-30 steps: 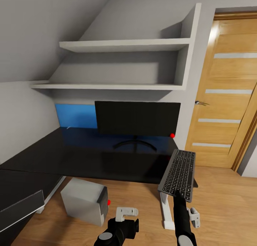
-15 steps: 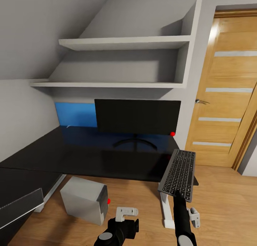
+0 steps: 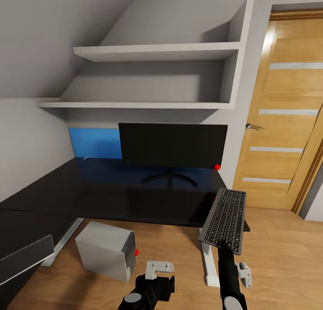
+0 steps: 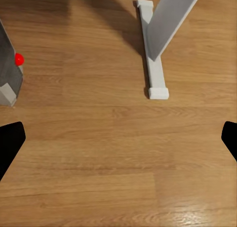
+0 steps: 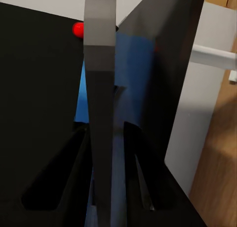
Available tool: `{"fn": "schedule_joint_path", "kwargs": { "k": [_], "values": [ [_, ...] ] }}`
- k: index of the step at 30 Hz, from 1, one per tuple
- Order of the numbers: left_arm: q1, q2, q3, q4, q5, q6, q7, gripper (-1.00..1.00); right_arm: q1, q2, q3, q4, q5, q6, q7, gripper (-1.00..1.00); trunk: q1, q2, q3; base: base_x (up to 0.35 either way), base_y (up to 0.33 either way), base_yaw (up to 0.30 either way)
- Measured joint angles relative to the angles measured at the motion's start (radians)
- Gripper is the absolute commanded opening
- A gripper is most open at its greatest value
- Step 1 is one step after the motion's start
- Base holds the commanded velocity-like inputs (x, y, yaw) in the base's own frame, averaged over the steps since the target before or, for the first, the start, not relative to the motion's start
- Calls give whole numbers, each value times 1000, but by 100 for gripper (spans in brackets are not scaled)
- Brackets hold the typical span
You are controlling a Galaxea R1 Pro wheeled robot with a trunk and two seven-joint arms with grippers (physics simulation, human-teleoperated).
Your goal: In the bedroom, organize the workspace by keeping the computer under the desk, ensuring the monitor is on the desk, placing the keyboard on the desk next to the monitor, placing the mouse on the desk next to the keyboard, moving the folder from the swivel chair onto the desk next to the mouse, stacking the notebook on top of the folder with the pen on top of the notebook, and positioning the swivel chair next to the desk.
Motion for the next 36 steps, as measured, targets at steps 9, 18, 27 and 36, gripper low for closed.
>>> {"fn": "schedule_joint_path", "kwargs": {
  "k": [9,18,27,36],
  "values": [
    [0,0,0,0,1,0,0,100,0,0,0,0,1,0,-1,-100,35,-63,-28,0,0,0],
    [0,0,0,0,1,0,0,100,0,0,0,-1,1,0,-2,-100,69,-126,-56,0,0,0],
    [0,-1,0,1,1,0,0,100,0,0,0,-2,14,-1,0,-100,104,-189,-85,0,0,0],
    [0,-1,-2,0,1,0,0,100,0,0,0,-2,25,-7,13,-100,130,-238,-106,0,0,0]
  ]
}}
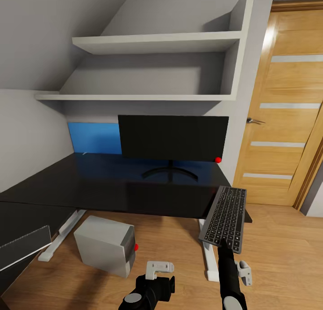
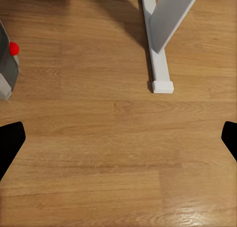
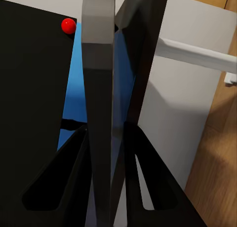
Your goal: In the bedroom, organize the workspace by keeping the computer under the desk, ensuring the monitor is on the desk, placing the keyboard on the desk next to the monitor, placing the mouse on the desk next to the keyboard, moving the folder from the swivel chair onto the desk next to the mouse, stacking the notebook on top of the folder with the pen on top of the notebook, and positioning the swivel chair next to the desk.
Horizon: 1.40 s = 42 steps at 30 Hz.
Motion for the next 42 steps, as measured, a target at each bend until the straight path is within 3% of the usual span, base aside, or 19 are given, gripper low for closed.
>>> {"fn": "schedule_joint_path", "kwargs": {
  "k": [9,24,42],
  "values": [
    [0,2,-4,0,-2,1,-7,100,0,0,-1,1,3,-35,-8,-100,0,0,0,11,0,0],
    [0,3,-4,0,-1,1,-8,100,-1,0,-2,4,2,-36,-6,-100,0,0,0,170,-41,0],
    [0,3,-3,2,1,1,-9,100,-2,0,-1,3,4,-36,-9,-100,0,0,0,7,-69,0]
  ]
}}
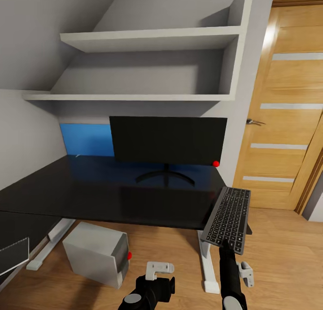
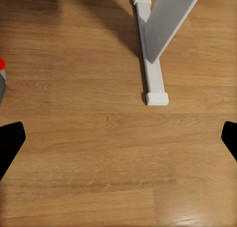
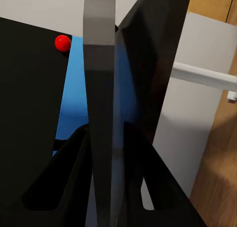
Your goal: In the bedroom, organize the workspace by keeping the computer under the desk, ensuring the monitor is on the desk, placing the keyboard on the desk next to the monitor, placing the mouse on the desk next to the keyboard, moving the folder from the swivel chair onto the desk next to the mouse, stacking the notebook on top of the folder with the pen on top of the notebook, and positioning the swivel chair next to the desk.
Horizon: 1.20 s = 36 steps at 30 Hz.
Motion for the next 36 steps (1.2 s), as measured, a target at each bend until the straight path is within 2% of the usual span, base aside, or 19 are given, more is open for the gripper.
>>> {"fn": "schedule_joint_path", "kwargs": {
  "k": [3,4,5,36],
  "values": [
    [0,0,0,0,0,0,0,100,0,0,0,0,0,0,0,-100,0,0,0,0,0,0],
    [0,0,0,0,0,0,0,100,0,0,0,0,1,0,0,100,0,0,0,0,0,0],
    [0,0,0,0,0,1,0,100,0,0,-2,2,-27,2,-6,100,0,0,0,0,0,0],
    [0,0,-1,0,0,-1,0,100,0,0,-1,2,-27,3,-6,100,0,0,0,-19,0,0]
  ]
}}
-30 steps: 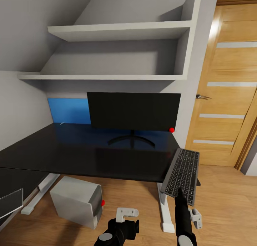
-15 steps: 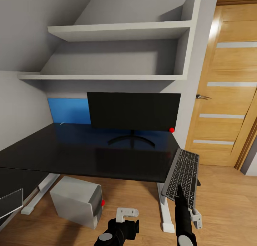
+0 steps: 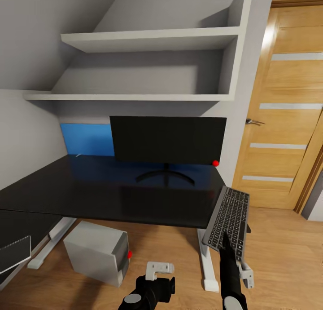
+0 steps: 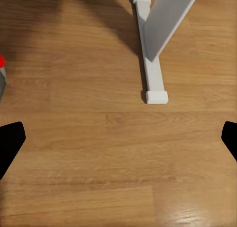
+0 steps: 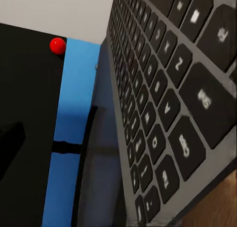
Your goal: In the bedroom, organize the workspace by keeping the computer under the desk, ensuring the monitor is on the desk, placing the keyboard on the desk next to the monitor, placing the mouse on the desk next to the keyboard, moving the folder from the swivel chair onto the desk next to the mouse, stacking the notebook on top of the folder with the pen on top of the notebook, and positioning the swivel chair next to the desk.
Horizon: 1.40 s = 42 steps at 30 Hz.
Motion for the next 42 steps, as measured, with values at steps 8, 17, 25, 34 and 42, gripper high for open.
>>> {"fn": "schedule_joint_path", "kwargs": {
  "k": [8,17,25,34,42],
  "values": [
    [0,1,1,-1,-1,0,0,100,0,-2,0,11,-4,15,-84,100,0,0,0,-87,0,0],
    [0,1,0,0,0,0,0,100,0,-6,0,15,-10,18,-145,100,0,0,0,-4,0,0],
    [0,-1,0,0,0,1,0,100,0,-6,0,14,-9,17,-146,100,0,0,0,0,0,0],
    [0,-1,0,2,0,1,0,100,0,-6,-1,12,-8,14,-145,100,0,0,0,0,0,0],
    [0,-1,0,2,0,1,0,100,0,-13,-36,1,-11,6,-143,100,0,0,0,0,0,0]
  ]
}}
